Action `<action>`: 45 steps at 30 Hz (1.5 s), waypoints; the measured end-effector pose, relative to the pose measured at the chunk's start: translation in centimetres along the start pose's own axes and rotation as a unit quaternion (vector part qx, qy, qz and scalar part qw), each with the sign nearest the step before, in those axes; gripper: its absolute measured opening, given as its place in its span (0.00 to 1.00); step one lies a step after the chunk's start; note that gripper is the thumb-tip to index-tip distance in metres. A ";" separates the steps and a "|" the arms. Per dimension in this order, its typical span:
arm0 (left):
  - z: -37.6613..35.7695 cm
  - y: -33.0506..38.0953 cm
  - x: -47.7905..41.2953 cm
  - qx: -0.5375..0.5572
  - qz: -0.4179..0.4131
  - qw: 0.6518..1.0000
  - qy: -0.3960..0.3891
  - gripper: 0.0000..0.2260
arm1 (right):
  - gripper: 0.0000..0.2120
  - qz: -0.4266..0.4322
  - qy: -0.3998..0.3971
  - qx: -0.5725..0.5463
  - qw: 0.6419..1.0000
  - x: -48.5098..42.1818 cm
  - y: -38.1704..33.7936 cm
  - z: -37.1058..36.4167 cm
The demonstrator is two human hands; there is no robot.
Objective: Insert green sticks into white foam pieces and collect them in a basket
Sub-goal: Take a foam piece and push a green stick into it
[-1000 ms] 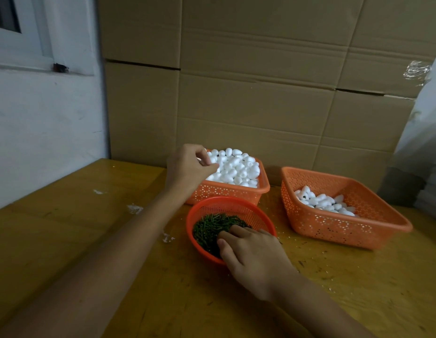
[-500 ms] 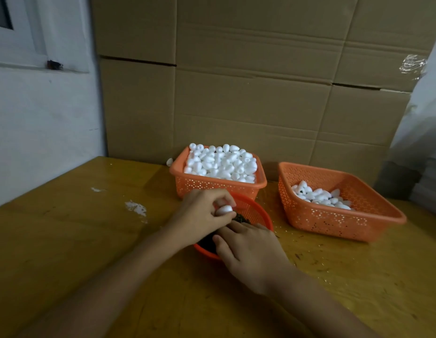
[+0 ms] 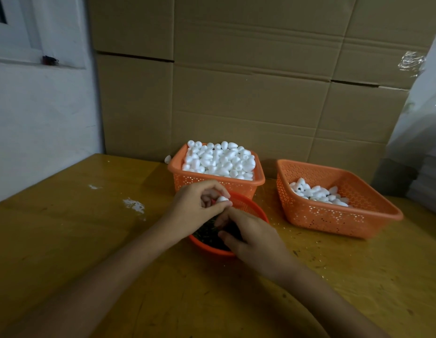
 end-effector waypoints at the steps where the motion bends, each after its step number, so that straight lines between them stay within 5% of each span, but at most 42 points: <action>1: 0.0 0.0 0.0 0.009 0.003 1.000 0.000 0.05 | 0.09 -0.004 0.009 -0.026 1.000 0.0 0.3 0.3; 16: 0.3 0.5 0.5 0.039 0.028 0.999 0.017 0.07 | 0.08 -0.011 0.130 -0.290 0.948 0.1 3.5 2.2; 30: 0.5 0.7 0.5 0.051 0.039 0.998 0.018 0.17 | 0.04 0.011 0.209 -0.339 0.917 0.6 3.6 1.9; 45: 0.6 1.5 0.7 0.037 0.007 0.999 0.025 0.14 | 0.07 0.011 0.162 -0.326 0.932 0.3 4.4 1.9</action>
Point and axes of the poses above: each hand's wrist, its own x-axis away from the middle knuckle, its own z-axis out of the back of the hand, y = z × x, the point moved 7 cm from there along -x, towards the middle knuckle, and after that the axes turned 13 degrees about -y, right-handed, at the moved point
